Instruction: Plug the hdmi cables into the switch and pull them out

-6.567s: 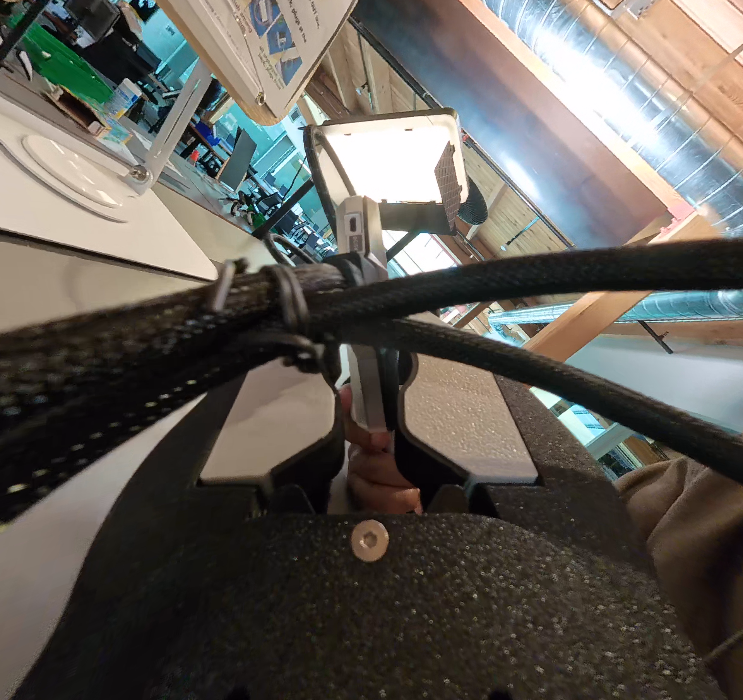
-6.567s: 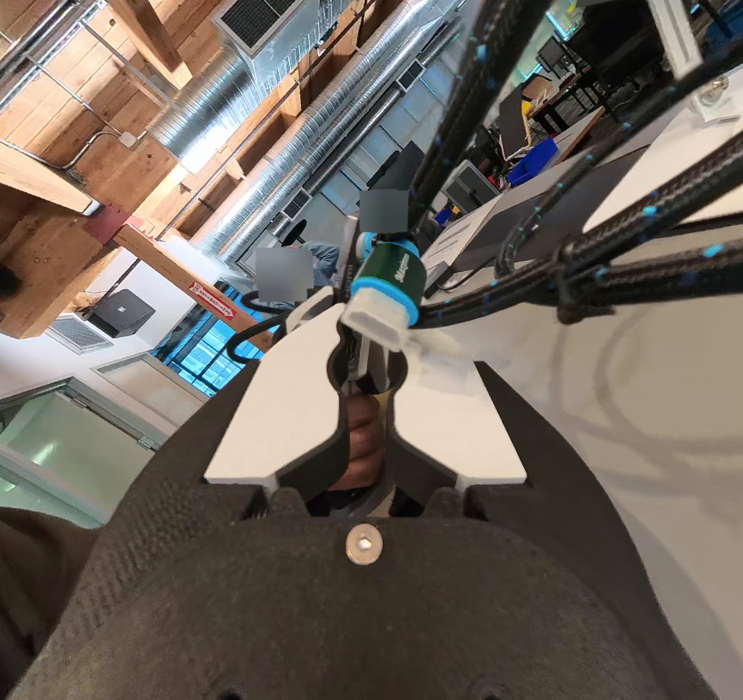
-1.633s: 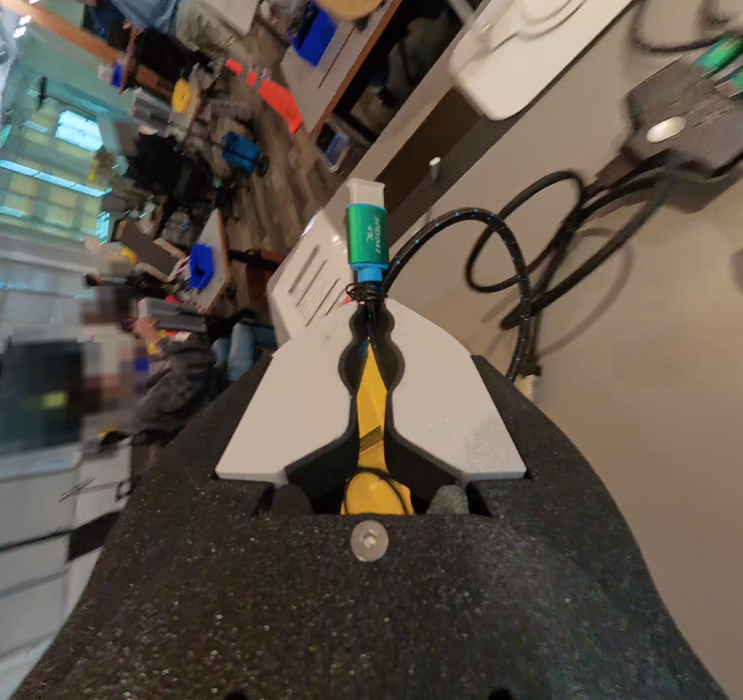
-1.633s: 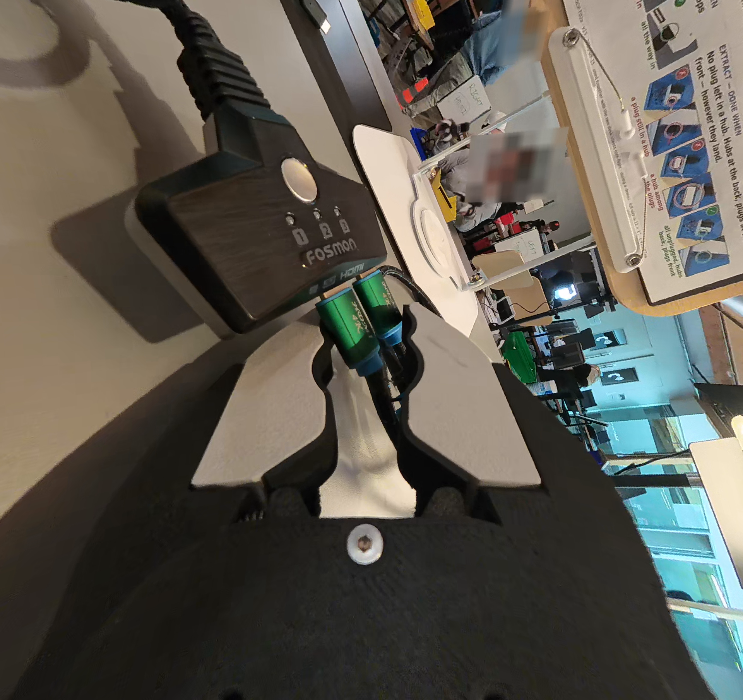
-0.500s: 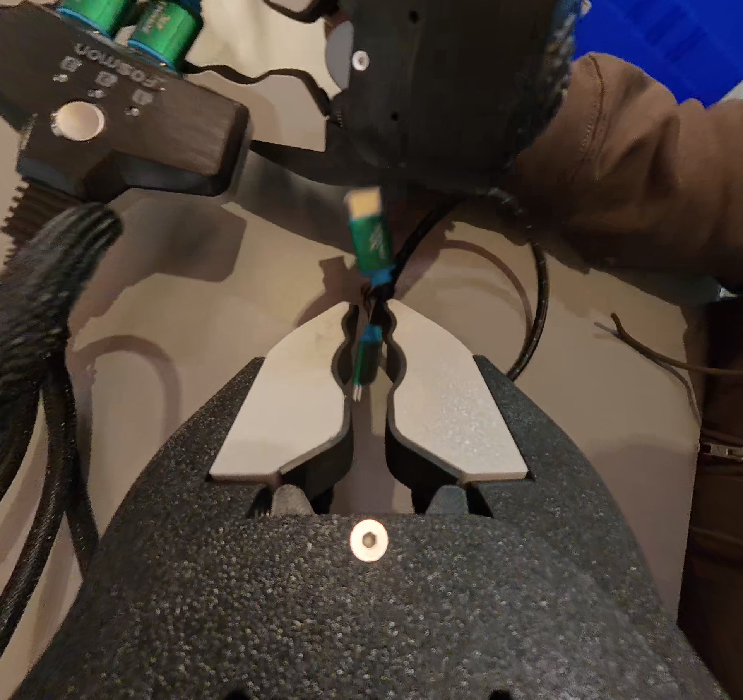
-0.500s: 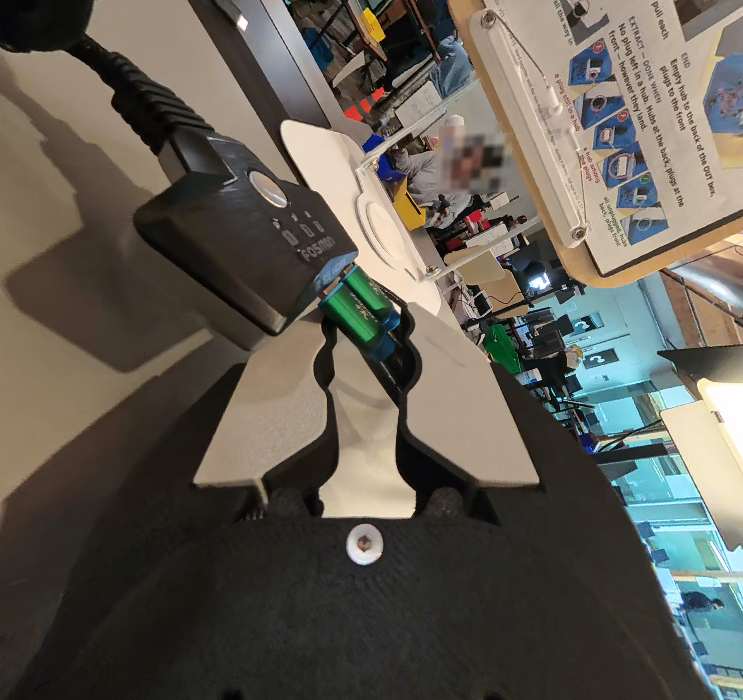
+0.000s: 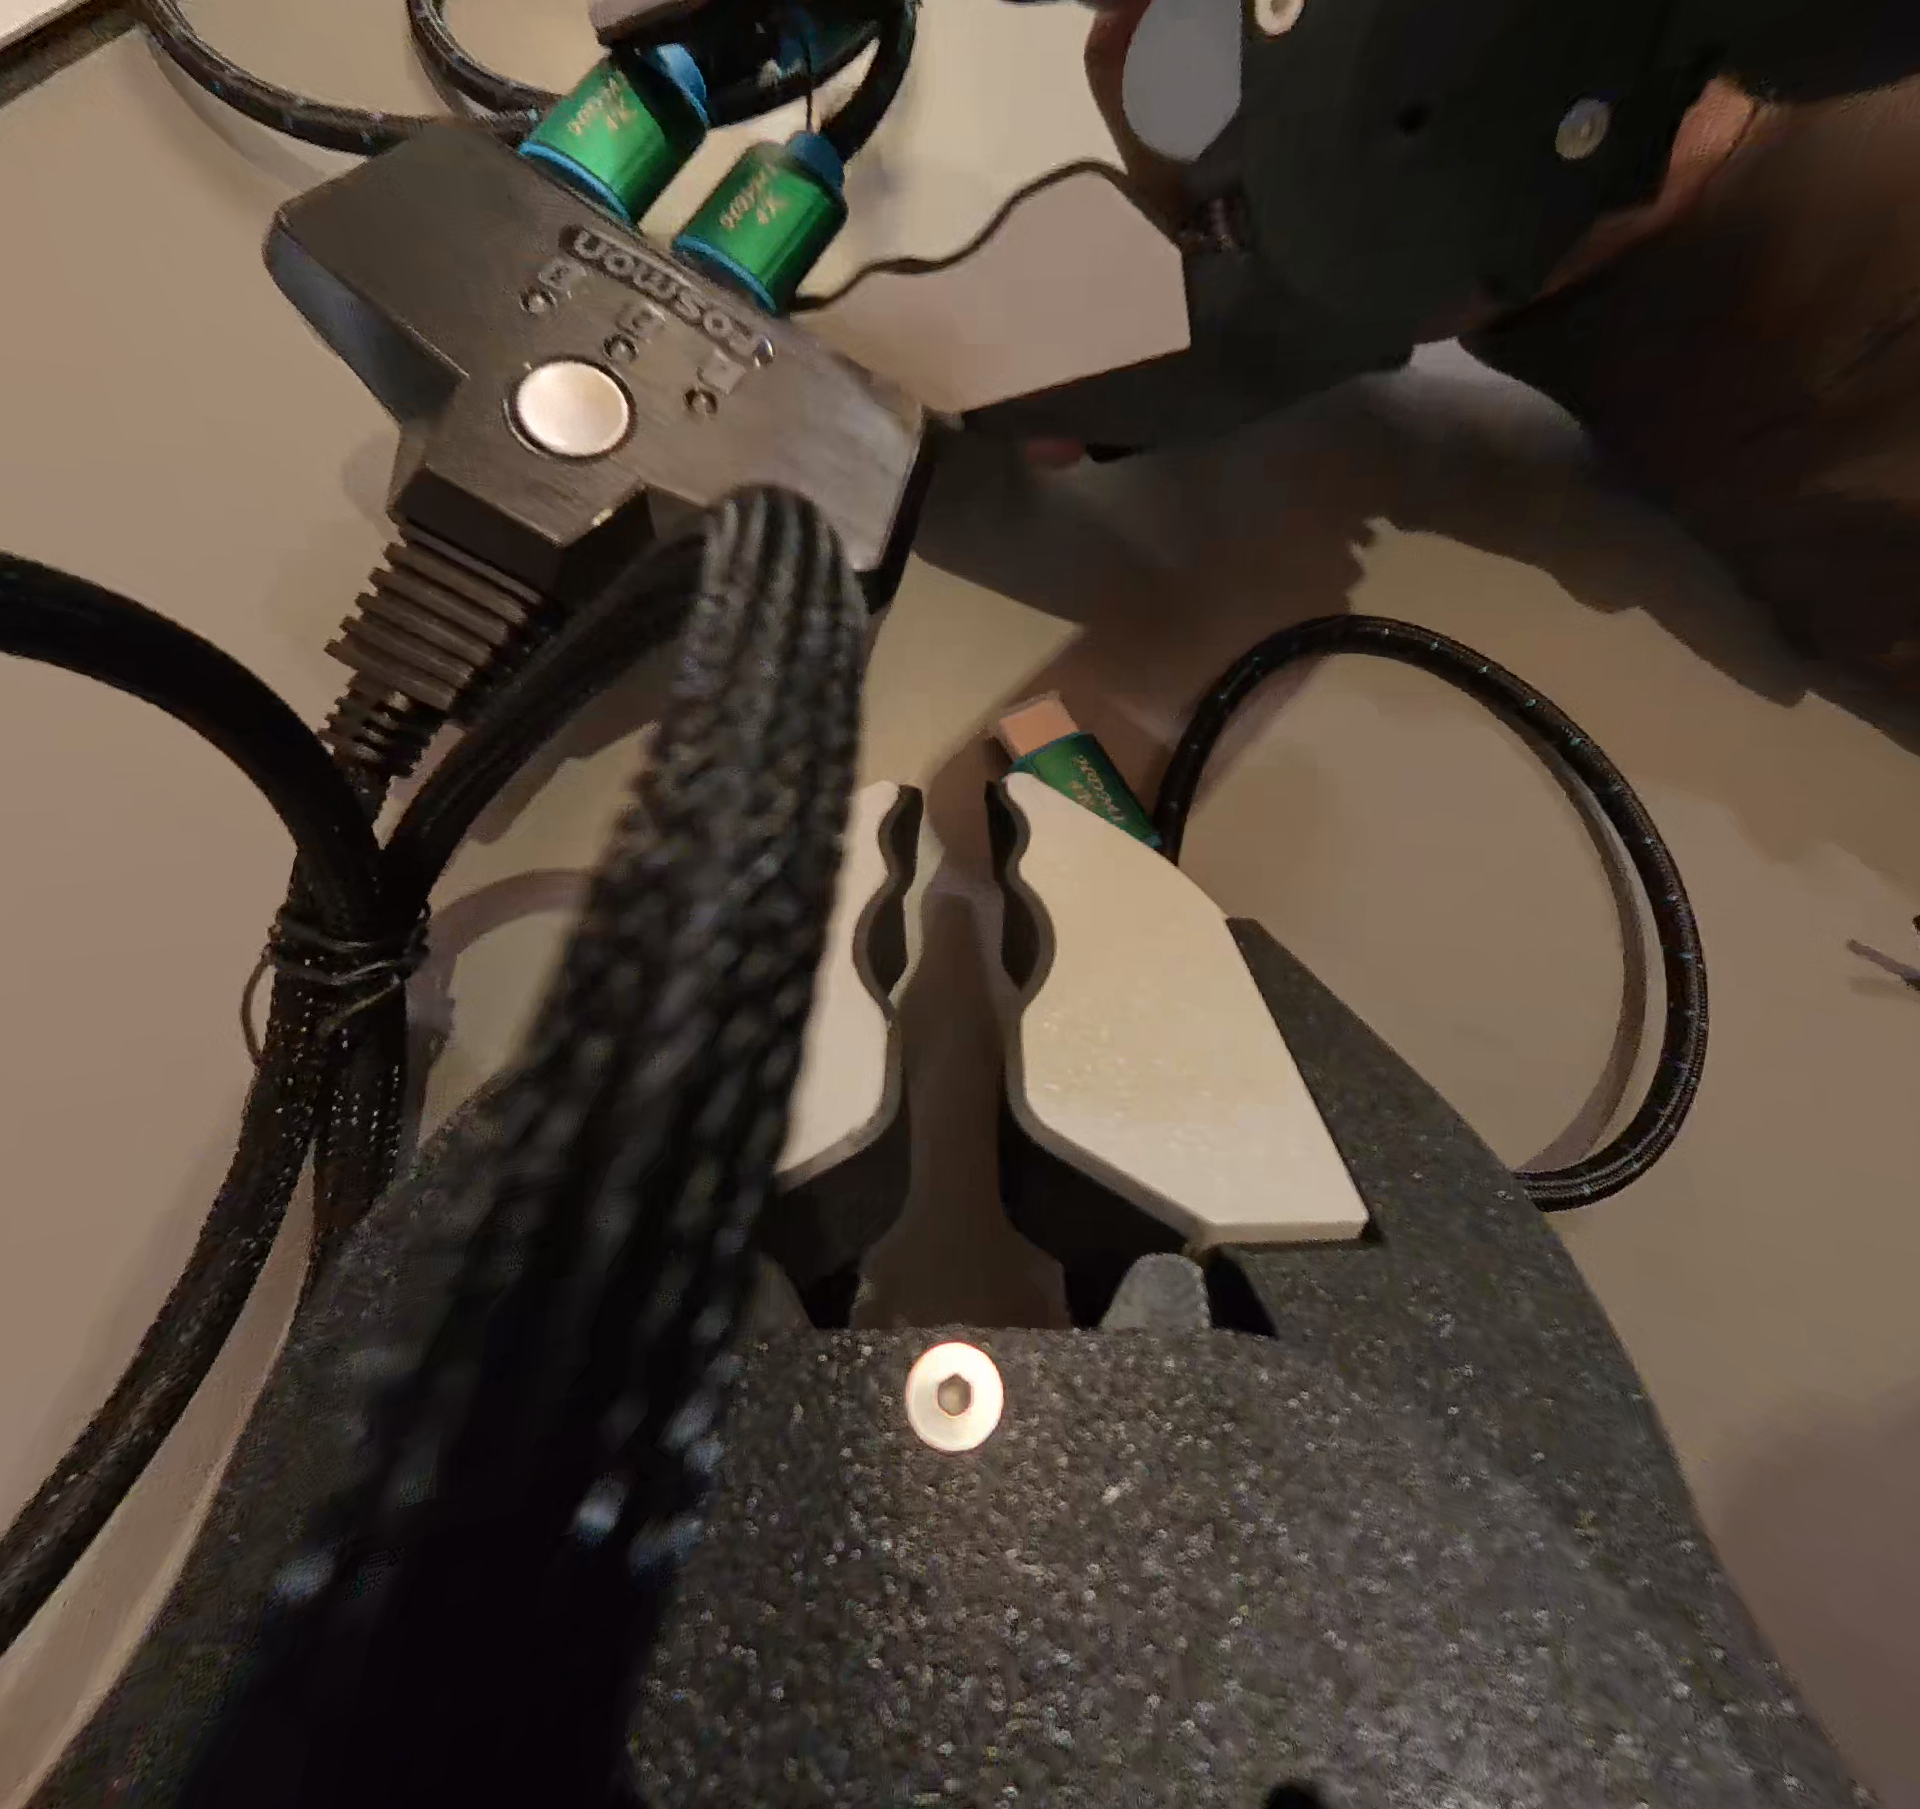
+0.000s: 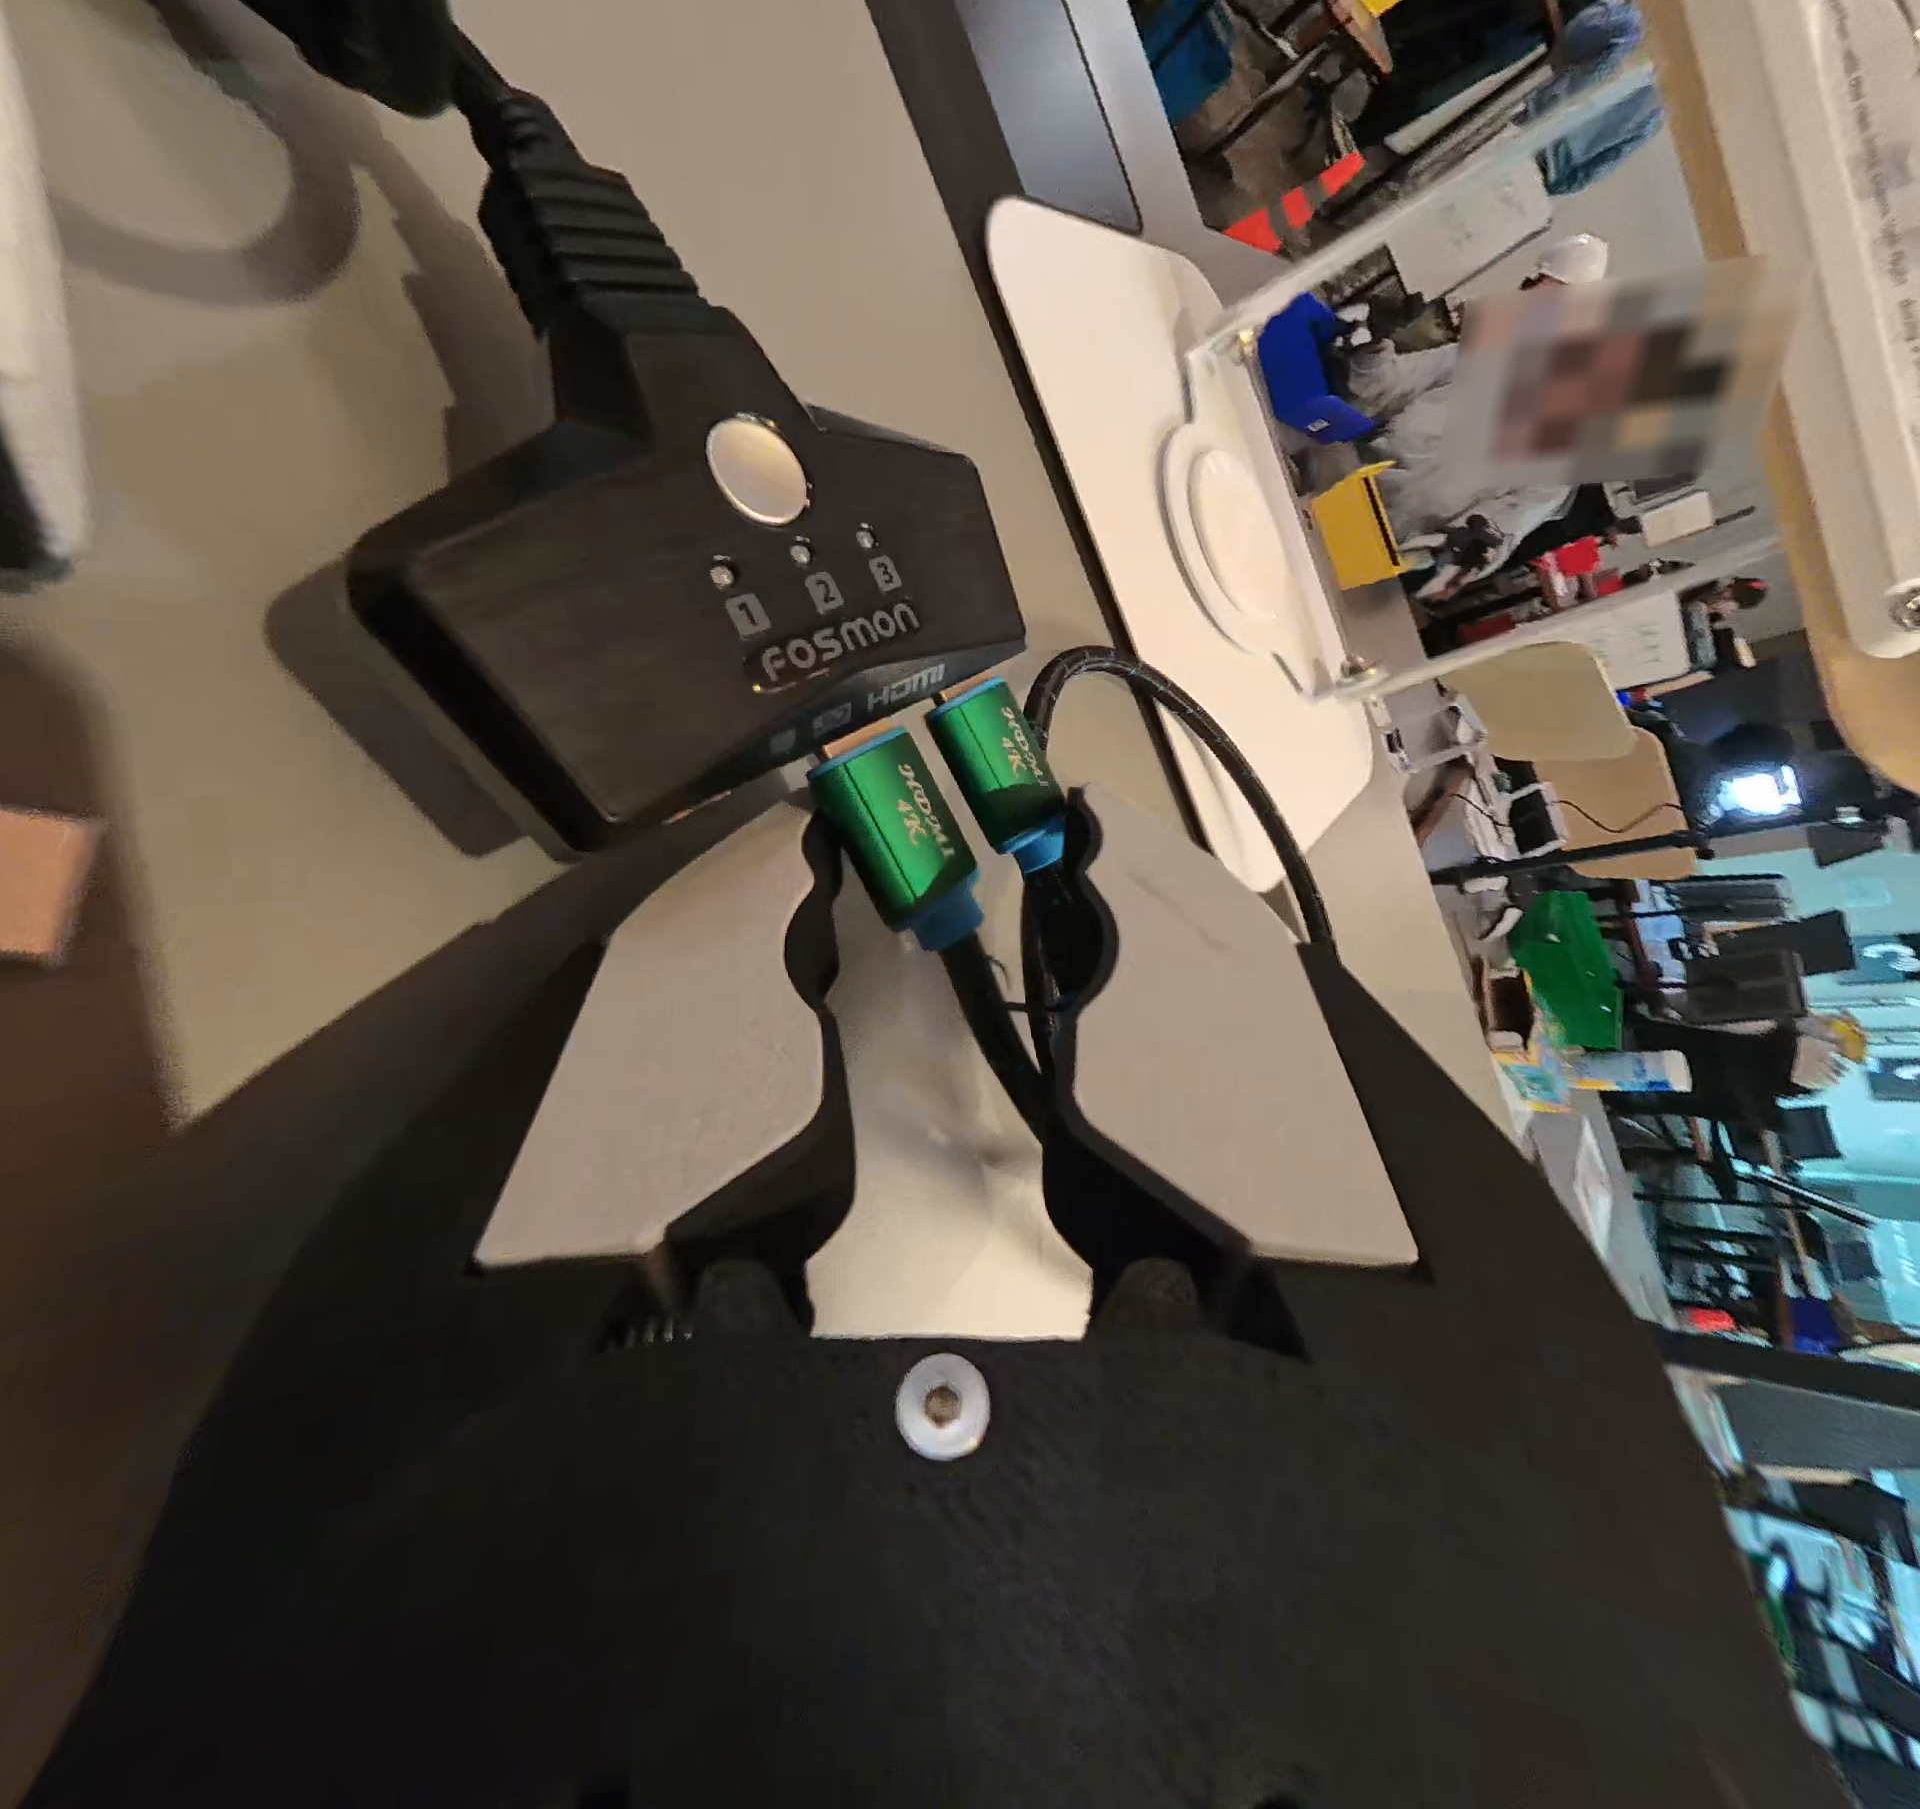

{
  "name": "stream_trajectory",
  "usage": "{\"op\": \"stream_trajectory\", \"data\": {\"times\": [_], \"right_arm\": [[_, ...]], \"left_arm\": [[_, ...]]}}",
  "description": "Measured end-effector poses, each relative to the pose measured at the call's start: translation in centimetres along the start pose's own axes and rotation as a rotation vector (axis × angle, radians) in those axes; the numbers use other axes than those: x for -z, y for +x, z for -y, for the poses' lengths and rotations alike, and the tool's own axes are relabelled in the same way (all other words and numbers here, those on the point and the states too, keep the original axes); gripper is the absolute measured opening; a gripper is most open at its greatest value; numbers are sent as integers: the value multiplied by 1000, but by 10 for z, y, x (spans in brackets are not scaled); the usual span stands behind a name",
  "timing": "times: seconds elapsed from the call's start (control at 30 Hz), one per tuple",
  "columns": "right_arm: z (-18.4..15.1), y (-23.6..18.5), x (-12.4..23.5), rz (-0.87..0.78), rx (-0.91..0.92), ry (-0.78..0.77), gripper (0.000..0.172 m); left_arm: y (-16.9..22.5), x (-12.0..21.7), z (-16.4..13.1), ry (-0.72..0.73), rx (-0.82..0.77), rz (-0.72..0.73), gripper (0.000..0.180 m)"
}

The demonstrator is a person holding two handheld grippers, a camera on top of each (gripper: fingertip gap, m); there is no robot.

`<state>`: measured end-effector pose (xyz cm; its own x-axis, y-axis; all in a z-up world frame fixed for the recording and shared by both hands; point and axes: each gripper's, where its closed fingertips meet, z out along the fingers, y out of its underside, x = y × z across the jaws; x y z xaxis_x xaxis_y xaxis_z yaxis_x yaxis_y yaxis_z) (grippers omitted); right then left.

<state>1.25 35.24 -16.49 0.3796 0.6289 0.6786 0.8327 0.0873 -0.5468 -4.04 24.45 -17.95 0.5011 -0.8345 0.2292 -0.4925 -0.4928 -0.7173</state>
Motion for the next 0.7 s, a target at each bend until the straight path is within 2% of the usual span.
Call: {"op": "stream_trajectory", "data": {"times": [0.17, 0.27, 0.37, 0.47, 0.53, 0.63, 0.7], "right_arm": [[29, -22, 5, 58, 32, 125, 40], [43, -29, 13, 84, 73, 209, 38], [53, -30, 29, 169, 24, 324, 32], [65, -40, 52, 349, -71, 466, 28], [69, -48, 59, 458, -150, 511, 27], [68, -55, 57, 477, -152, 503, 26], [68, -57, 56, 472, -135, 497, 26]], "left_arm": [[-16, 8, 5, 68, 89, 19, 14], [-18, 15, 9, 118, 137, -28, 14], [-15, 24, 6, 135, 127, -86, 14], [-3, 31, -9, 74, 66, -158, 20], [12, 33, -23, -1, -13, -208, 32], [39, 34, -44, -118, -149, -276, 46], [46, 29, -52, -175, -207, -256, 42]]}}
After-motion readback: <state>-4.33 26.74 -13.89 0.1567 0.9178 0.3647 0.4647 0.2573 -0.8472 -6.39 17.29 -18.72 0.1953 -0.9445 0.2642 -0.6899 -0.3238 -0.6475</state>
